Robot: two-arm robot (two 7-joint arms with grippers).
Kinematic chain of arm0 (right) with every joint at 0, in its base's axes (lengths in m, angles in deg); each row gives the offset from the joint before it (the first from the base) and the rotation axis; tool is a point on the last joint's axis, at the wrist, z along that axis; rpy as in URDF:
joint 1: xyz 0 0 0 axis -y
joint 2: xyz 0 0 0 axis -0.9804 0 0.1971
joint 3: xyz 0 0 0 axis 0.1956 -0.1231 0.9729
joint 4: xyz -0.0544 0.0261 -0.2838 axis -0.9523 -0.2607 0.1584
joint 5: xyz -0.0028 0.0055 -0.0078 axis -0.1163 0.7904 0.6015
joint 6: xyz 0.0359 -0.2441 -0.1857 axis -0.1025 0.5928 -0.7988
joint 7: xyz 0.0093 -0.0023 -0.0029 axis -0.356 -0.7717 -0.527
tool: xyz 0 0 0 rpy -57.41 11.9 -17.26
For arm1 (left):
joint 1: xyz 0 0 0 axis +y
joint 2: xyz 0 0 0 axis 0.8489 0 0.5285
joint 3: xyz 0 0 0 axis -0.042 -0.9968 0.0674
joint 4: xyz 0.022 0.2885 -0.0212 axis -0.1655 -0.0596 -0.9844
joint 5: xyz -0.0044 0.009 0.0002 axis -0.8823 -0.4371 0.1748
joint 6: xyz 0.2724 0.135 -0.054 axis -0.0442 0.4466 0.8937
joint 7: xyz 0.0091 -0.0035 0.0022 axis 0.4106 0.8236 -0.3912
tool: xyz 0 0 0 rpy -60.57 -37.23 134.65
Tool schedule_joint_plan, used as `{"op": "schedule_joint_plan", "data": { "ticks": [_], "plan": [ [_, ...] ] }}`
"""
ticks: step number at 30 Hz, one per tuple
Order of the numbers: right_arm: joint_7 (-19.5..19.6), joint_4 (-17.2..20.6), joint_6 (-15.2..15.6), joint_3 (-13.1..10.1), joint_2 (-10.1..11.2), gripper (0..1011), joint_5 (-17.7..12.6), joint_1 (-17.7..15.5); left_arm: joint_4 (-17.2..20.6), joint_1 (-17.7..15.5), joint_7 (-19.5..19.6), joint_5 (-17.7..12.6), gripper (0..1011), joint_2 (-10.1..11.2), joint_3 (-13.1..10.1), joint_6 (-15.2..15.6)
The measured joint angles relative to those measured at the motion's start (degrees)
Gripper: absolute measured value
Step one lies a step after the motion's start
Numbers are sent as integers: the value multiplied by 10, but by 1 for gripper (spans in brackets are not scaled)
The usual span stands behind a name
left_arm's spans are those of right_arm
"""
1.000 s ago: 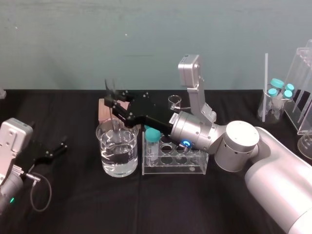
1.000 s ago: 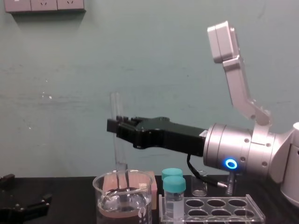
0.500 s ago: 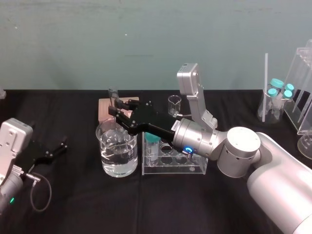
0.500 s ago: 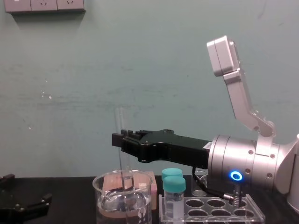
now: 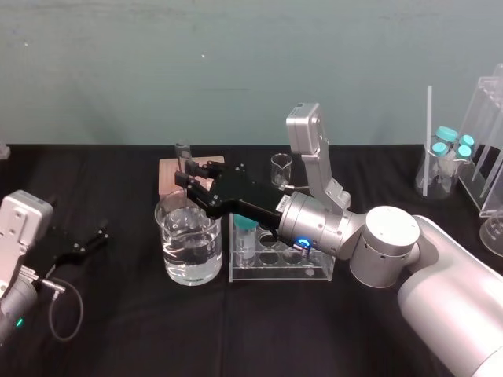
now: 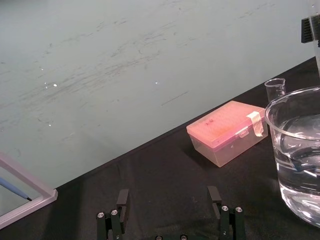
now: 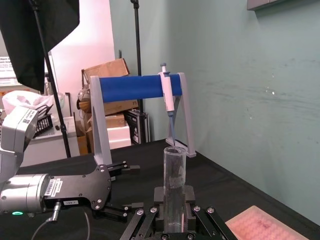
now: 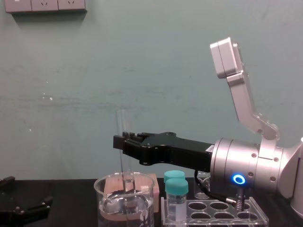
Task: Hold the test tube with one hand and immerse one end into the beaker, then return it to the test tube rack.
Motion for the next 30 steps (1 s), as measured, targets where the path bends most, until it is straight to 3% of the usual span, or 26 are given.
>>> {"op": "schedule_joint_plan", "data": {
  "ticks": [30],
  "plan": [
    [0, 5, 2, -2, 2, 235, 1, -2, 0, 0, 0, 0, 1000, 0, 0, 0]
  ]
}}
